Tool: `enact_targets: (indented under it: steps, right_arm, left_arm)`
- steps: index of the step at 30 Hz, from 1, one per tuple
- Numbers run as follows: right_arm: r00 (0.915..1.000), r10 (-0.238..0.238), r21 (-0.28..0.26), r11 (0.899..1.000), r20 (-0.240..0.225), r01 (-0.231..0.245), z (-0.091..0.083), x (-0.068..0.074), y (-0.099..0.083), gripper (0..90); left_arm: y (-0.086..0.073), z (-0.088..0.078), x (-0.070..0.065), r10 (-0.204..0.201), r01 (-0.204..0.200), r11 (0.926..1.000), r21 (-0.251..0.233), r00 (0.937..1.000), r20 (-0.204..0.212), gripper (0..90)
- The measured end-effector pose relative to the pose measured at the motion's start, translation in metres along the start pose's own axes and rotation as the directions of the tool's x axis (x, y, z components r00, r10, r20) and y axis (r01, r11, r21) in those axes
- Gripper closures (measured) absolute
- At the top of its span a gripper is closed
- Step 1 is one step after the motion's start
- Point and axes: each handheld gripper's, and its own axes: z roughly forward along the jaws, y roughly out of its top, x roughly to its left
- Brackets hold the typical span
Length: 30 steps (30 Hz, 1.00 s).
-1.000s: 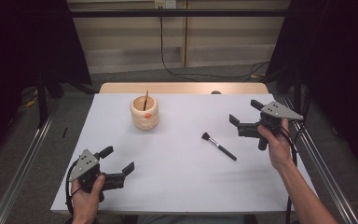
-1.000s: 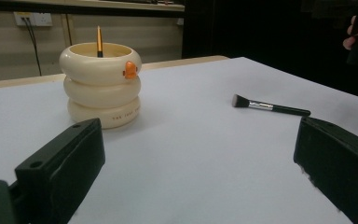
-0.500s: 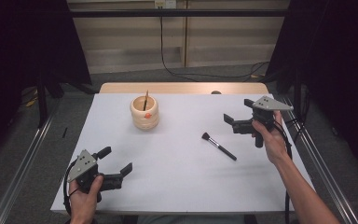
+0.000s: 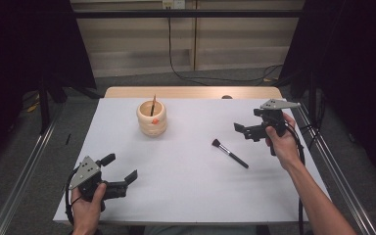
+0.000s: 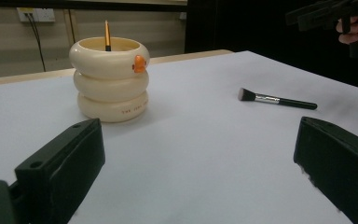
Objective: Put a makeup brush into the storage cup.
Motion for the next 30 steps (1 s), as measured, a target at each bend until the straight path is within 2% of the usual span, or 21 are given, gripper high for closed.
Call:
enact_targets:
  steps: [6,7,10,12,16,19,21,24,27,30]
  right_arm:
    - [0.9998,-0.019,0.116,0.993,-0.006,0.019,0.002,-0.001,0.002,0.9]
    - [0.9997,-0.016,0.133,0.991,-0.020,0.018,0.003,-0.001,0.003,0.9]
    - [0.9968,-0.004,0.207,0.978,-0.080,0.020,0.006,0.000,0.004,1.4]
    - [0.9971,-0.007,0.241,0.970,-0.075,0.025,0.008,0.002,0.004,1.4]
    - [0.9973,-0.008,0.321,0.947,-0.073,0.031,0.014,0.004,0.004,2.2]
    - [0.9976,-0.007,0.370,0.928,-0.068,0.032,0.019,0.005,0.003,2.2]
    - [0.9966,0.000,0.391,0.920,-0.082,0.032,0.022,0.004,0.002,3.0]
    - [0.9955,-0.017,0.429,0.901,-0.094,0.056,0.027,0.003,-0.001,5.2]
    - [0.9925,-0.028,0.476,0.876,-0.119,0.082,0.031,0.004,-0.005,8.9]
    - [0.9928,0.020,0.536,0.843,-0.118,0.047,0.038,0.003,-0.009,11.1]
  left_arm:
    - [0.000,0.000,0.001,0.011,-0.011,0.9999,0.004,0.9999,-0.003,2.0]
    - [0.000,0.001,0.000,0.009,-0.009,1.0000,0.001,0.9999,-0.004,2.0]
    - [0.000,0.001,0.001,0.014,-0.014,0.9999,0.002,0.9999,-0.001,2.0]
    - [0.000,0.001,0.001,0.014,-0.014,0.9999,0.002,0.9999,-0.002,2.0]
    - [0.000,0.001,0.001,0.017,-0.017,0.9998,0.005,0.9999,-0.001,2.0]
    - [0.001,0.002,0.001,0.034,-0.034,0.9994,0.003,0.9994,0.006,2.0]
    - [0.001,0.002,0.001,0.034,-0.034,0.9994,0.006,0.9994,0.009,2.0]
    - [0.000,0.003,0.000,0.035,-0.035,0.9994,0.006,0.9993,0.010,2.1]
    - [0.000,0.003,0.000,0.040,-0.040,0.9991,0.016,0.9992,-0.002,2.1]
    - [0.000,0.003,0.001,0.039,-0.039,0.9991,0.015,0.9992,-0.002,2.1]
